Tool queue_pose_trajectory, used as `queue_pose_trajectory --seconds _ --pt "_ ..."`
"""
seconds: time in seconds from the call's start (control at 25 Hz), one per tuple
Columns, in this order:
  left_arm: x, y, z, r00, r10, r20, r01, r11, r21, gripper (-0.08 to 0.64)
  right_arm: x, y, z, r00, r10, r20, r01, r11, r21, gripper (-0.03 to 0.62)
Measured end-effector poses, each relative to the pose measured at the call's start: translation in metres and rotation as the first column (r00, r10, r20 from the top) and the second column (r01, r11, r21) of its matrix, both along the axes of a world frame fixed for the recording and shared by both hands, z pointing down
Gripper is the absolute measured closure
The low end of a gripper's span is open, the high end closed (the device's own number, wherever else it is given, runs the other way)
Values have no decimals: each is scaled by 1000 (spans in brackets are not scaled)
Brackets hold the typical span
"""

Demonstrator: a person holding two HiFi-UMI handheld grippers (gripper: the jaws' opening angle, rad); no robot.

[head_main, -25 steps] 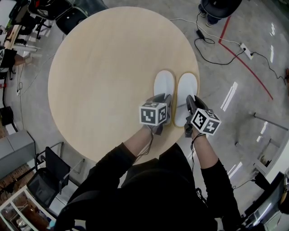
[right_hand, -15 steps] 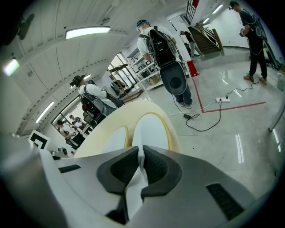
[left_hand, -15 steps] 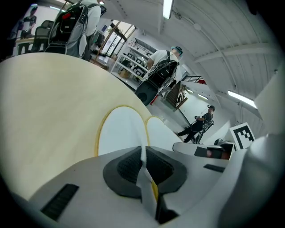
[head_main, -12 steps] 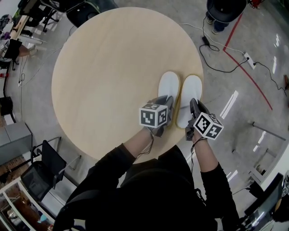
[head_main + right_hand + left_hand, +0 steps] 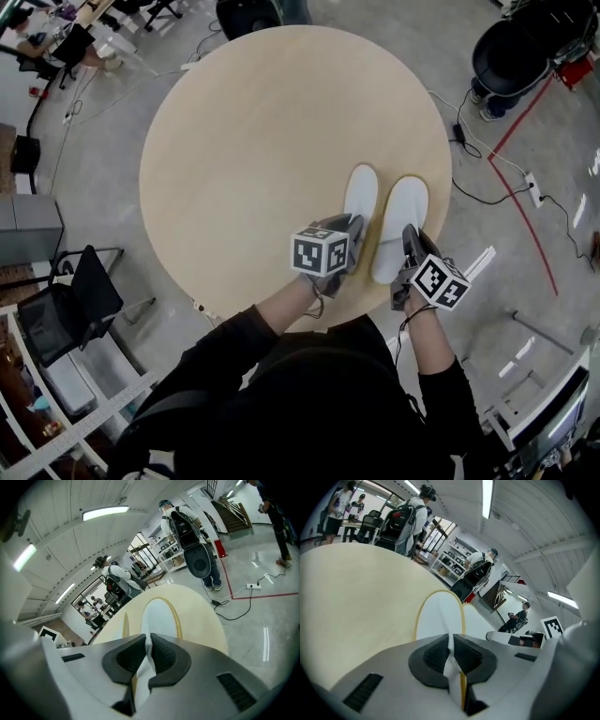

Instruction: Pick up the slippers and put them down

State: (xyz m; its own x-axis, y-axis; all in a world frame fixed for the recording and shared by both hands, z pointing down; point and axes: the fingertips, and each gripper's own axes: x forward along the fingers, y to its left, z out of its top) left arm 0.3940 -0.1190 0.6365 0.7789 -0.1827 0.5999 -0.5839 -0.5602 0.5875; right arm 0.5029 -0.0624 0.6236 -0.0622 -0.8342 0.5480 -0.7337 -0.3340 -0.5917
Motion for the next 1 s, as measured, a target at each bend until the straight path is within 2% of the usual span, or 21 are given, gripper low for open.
queue_pose_trajectory --seconds 0.24,0.52,0.68,1.0 --pt "-65 -4 -32 990 -141 -27 141 989 32 522 -50 -11 -33 991 -132 11 131 990 48 558" --pt "-148 -5 -54 960 -276 -45 279 959 50 522 -123 -31 -59 965 -263 8 262 961 85 558" --pt "-192 0 -61 944 -324 -65 328 943 55 522 -165 -34 -63 951 -308 -2 307 947 90 558" --pt "-324 7 -77 913 -400 -83 405 913 48 522 -280 -31 -88 941 -339 -17 339 936 98 558"
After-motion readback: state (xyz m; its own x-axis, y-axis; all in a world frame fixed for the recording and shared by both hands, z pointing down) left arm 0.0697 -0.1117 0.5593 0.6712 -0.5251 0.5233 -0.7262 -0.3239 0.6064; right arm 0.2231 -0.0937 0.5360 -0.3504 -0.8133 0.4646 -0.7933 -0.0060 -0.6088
